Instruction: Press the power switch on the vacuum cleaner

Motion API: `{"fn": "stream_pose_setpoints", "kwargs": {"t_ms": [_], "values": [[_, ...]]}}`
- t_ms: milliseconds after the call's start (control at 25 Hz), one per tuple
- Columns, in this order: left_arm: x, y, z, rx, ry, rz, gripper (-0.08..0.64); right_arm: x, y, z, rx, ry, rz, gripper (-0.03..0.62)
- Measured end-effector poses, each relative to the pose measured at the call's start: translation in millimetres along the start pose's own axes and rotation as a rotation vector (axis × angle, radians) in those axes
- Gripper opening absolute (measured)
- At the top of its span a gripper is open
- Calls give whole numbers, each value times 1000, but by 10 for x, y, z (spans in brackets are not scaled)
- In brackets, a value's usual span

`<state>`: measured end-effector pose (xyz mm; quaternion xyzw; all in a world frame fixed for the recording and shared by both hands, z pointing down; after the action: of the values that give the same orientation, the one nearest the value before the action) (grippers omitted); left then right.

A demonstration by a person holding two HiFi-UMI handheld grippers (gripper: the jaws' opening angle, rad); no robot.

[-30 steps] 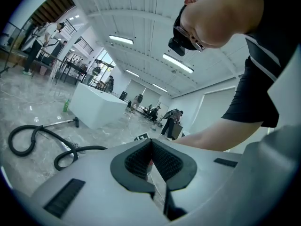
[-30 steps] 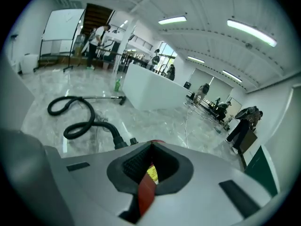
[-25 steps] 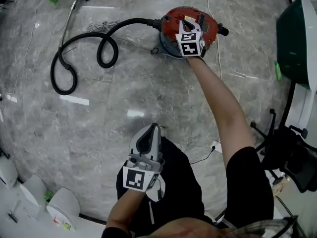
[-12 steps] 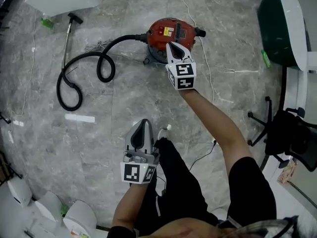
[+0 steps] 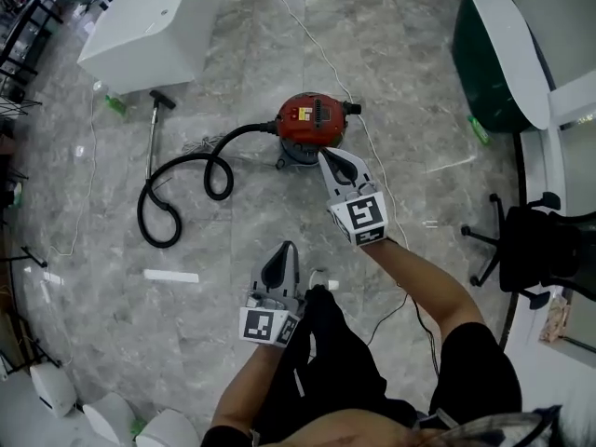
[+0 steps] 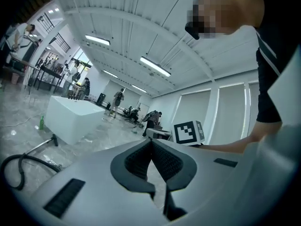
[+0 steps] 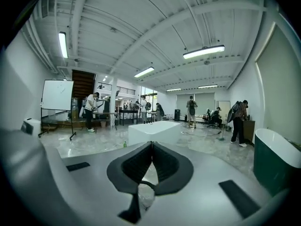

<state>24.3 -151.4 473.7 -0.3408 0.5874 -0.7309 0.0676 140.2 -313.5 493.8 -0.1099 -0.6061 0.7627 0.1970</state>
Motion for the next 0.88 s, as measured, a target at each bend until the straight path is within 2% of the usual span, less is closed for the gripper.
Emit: {"fn": "stream_pose_setpoints", "kwargs": {"t_ms": [200,400,520,680,880], "values": [[-360,371,-378,6,-40,-3,18,422,514,-947,3,-6,26,17],[-851,723,-768,17,-157,23,18,1008,835,-1736,22,12,36,17],[-1033,936,-979,4,-165,55,18,1234,1078,-2198,11,25,61,17],[-1202,1185,-1300,-50,-173,129,18,1671,1304,-2673,-28,114,142,17],[-1334,1204,-1601,-34,-196,169,18,2063,1488,-3075,-86,122,205,17]]}}
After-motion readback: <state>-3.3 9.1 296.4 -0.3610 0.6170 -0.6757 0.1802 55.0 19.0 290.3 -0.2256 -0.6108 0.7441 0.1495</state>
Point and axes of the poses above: the fingertips, and each gripper's own axes: z forward along the fingers, x to its left, y out of its top, the point moved 2 cm from there along -z, backward along the fingers, and after that the axes turned 3 degrees about -y, right-handed, at the moved point
